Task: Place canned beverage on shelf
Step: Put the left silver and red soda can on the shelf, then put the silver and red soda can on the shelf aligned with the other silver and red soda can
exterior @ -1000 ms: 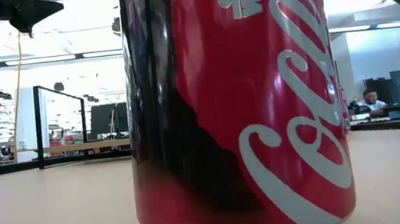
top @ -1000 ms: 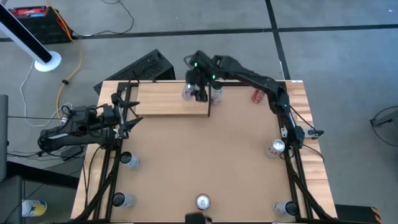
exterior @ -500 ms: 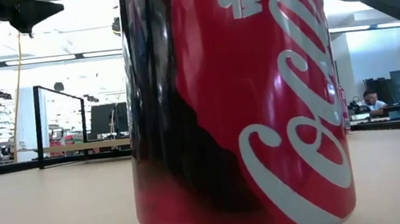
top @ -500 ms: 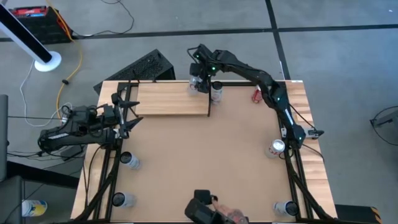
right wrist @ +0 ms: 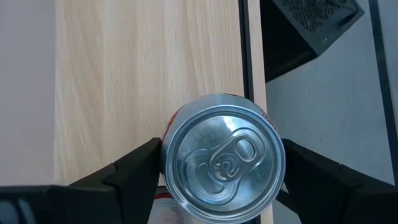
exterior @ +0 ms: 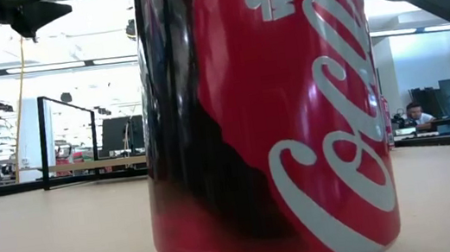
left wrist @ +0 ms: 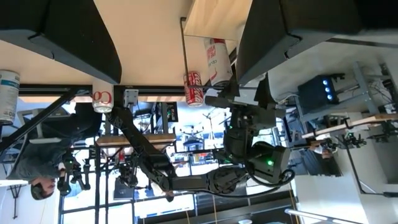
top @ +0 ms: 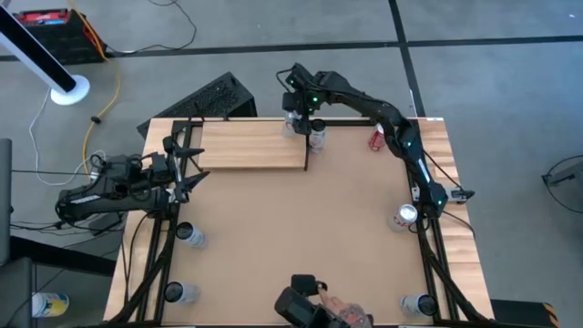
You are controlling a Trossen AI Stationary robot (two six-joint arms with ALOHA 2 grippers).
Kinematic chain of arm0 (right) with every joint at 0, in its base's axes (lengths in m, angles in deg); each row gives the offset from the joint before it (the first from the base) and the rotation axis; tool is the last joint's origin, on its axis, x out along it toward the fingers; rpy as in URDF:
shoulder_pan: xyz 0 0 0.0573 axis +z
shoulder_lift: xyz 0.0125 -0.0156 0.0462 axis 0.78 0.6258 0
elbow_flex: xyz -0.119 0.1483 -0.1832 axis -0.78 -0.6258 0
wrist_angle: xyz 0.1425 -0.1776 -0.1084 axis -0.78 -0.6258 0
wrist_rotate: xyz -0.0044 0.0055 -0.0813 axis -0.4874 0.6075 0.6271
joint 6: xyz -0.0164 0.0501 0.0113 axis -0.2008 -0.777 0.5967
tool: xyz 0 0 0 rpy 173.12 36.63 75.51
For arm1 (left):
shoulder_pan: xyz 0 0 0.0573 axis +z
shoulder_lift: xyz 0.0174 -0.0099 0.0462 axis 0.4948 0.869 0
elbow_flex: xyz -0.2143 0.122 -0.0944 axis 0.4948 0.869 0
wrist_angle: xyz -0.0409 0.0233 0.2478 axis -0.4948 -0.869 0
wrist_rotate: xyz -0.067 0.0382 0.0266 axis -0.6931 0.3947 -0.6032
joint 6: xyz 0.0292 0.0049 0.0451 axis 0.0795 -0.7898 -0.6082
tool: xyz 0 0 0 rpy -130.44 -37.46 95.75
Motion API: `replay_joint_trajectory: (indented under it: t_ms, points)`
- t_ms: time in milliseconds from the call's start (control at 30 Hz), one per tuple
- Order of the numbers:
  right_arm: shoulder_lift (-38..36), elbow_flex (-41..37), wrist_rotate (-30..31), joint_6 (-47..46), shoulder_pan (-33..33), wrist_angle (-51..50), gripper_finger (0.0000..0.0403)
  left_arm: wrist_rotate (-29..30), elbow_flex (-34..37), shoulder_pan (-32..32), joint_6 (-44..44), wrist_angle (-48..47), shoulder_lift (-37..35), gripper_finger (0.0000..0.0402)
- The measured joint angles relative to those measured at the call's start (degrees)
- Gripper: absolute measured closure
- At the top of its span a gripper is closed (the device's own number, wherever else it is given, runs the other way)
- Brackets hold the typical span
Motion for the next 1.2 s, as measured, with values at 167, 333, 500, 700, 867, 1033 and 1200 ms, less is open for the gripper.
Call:
replay_joint_trajectory:
  t_ms: [167, 333, 500, 700, 867, 1033, 1200]
  points:
    - [-0.02, 0.0, 0.02, 0.0, 0.0, -0.22, 0.0083, -0.02, 0.0, 0.0, 0.02, 0.0, 0.0, 0.0098]
    - [-0.02, 0.0, -0.17, 0.02, 0.0, -0.26, 0.0082, -0.02, 0.0, 0.0, 0.04, -0.02, 0.0, 0.0098]
    - [-0.02, 0.0, -0.2, 0.0, 0.26, -0.21, 0.0065, -0.02, 0.0, 0.0, 0.03, -0.11, 0.0, 0.0098]
    - [-0.09, 0.0, -0.22, 0.0, 0.55, 1.13, 0.003, -0.02, 0.0, 0.0, 0.0, -0.2, 0.0, 0.0098]
    - [-0.11, 0.0, -0.22, 0.13, 0.52, 2.21, 0.0017, -0.02, 0.0, 0.0, -0.02, -0.33, 0.0, 0.0098]
    - [-0.51, 0.0, -0.09, 1.63, 0.68, 3.15, 0.0016, -0.03, 0.0, 0.0, -0.02, -0.35, 0.0, 0.0098]
    - [-2.8, 1.04, -0.14, 2.28, 1.9, 5.04, 0.0015, -0.04, 0.0, 0.0, -0.48, -0.35, 0.0, 0.0098]
